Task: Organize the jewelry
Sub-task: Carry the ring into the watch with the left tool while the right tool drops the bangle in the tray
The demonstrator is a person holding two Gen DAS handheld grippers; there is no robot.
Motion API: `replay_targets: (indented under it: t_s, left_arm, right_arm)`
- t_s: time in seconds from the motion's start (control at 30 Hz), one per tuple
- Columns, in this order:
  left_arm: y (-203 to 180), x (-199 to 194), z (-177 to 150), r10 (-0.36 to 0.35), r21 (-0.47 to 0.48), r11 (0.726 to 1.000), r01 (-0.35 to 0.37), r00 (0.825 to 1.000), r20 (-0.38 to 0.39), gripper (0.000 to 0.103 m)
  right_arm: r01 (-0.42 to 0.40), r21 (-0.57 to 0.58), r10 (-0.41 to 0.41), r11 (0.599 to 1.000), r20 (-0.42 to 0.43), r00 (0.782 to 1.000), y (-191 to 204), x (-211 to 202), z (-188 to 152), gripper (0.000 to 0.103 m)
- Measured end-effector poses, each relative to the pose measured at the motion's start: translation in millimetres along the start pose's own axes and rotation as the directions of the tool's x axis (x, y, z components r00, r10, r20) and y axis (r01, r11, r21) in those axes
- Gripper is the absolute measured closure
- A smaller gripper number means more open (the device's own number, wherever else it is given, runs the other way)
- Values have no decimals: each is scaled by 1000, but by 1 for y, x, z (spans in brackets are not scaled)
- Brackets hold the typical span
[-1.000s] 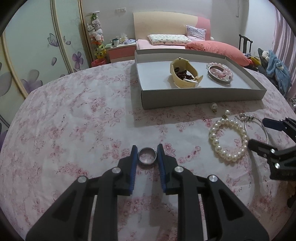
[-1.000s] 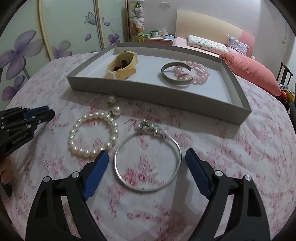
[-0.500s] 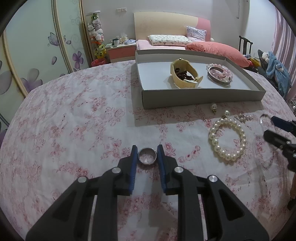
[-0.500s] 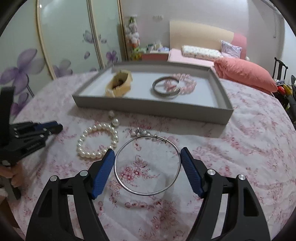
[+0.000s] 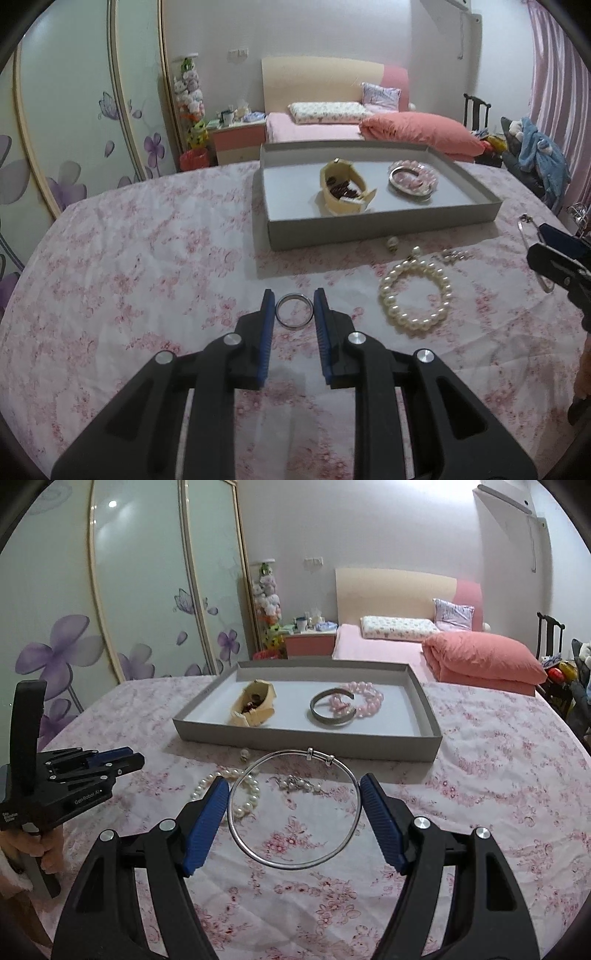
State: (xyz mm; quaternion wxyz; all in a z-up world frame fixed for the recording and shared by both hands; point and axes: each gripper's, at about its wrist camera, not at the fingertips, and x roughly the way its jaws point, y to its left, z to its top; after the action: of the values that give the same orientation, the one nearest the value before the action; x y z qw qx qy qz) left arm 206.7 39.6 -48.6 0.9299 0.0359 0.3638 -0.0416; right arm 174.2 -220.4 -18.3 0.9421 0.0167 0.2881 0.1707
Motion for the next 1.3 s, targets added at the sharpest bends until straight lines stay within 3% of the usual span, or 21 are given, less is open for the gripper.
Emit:
replay_targets:
  t_s: [0.13, 0.27, 0.6, 0.93, 1.3]
  left_arm:
    - [-7, -16, 5, -2, 5, 1000, 1, 997, 71, 81]
    - [-16, -35, 12, 11, 9, 1000, -13, 984, 177, 81]
    - [-36, -58, 24, 44, -1, 999, -47, 941, 337, 81]
    - [-43, -67, 38, 61, -15, 998, -60, 907, 416, 81]
    - [-49, -56, 56, 66, -24, 998, -61, 896, 439, 81]
  right_arm:
    - [18, -10, -17, 1000, 81, 997, 5, -12, 2, 30]
    - [41, -22, -36, 999, 191, 981, 12, -29, 6, 30]
    - [159, -25, -135, 987, 413, 901, 23, -53, 13, 30]
    - [207, 42, -201, 977, 485, 851, 10, -53, 25, 30]
    - [219, 44, -211, 975, 505, 837, 5, -41, 34, 30]
